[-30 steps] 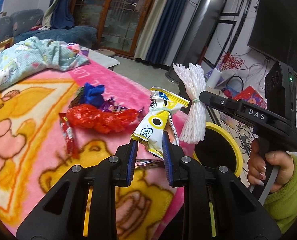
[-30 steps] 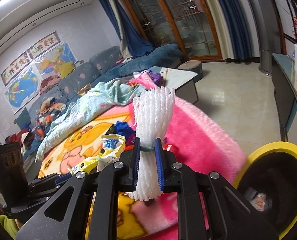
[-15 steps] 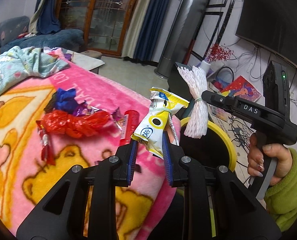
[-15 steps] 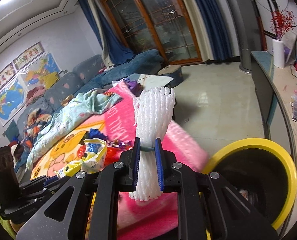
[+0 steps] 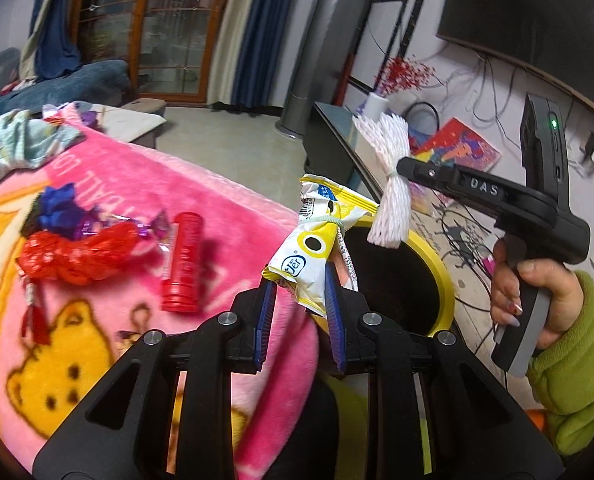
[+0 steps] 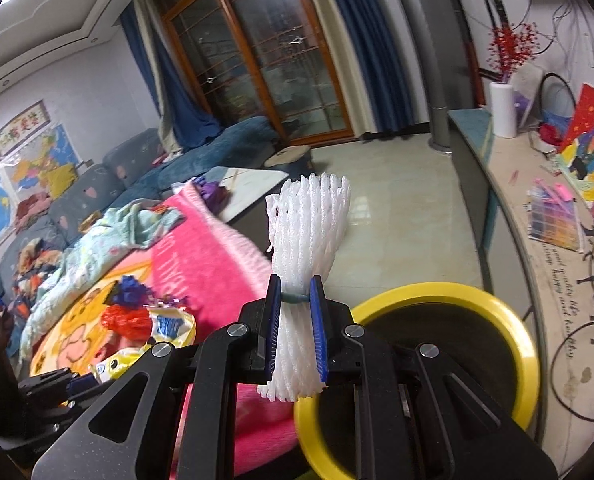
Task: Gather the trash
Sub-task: 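Carry the snack packet and foam net with both tools over the bin, then open both tools to drop the packet and net into the bin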
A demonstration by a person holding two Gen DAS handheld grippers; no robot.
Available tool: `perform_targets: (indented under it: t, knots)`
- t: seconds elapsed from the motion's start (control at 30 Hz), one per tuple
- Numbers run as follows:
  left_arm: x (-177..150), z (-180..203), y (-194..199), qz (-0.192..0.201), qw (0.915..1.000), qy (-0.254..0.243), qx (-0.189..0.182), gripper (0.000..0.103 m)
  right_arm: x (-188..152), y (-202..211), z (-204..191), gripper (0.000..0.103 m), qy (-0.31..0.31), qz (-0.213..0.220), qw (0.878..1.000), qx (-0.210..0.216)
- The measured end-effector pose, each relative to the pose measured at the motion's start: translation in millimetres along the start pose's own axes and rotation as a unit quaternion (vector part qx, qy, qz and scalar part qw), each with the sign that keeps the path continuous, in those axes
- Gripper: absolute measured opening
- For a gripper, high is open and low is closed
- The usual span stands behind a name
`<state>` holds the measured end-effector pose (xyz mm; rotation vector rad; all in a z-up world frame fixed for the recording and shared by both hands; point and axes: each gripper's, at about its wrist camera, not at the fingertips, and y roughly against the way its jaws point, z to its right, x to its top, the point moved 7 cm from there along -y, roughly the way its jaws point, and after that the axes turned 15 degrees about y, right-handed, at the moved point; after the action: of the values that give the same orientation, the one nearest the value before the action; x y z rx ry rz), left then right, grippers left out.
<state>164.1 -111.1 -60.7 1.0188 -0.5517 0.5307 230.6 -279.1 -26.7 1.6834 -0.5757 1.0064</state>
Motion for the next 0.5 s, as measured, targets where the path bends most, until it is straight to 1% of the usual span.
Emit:
perform_targets:
  t: [0.17, 0.5]
  knots:
    - [-8.5, 18.4, -18.9, -0.018, 0.9996, -0.019, -0.007, 0.018, -7.9, 3.7, 25.2, 0.015, -0.009, -0.005, 1.000, -0.027]
    - [-28.8, 49.6, -57.5, -0.057, 0.9967, -0.055, -0.017, 0.018, -23.6, 7.1, 73.1, 0.015, -0.042, -0.016, 0.997, -0.064]
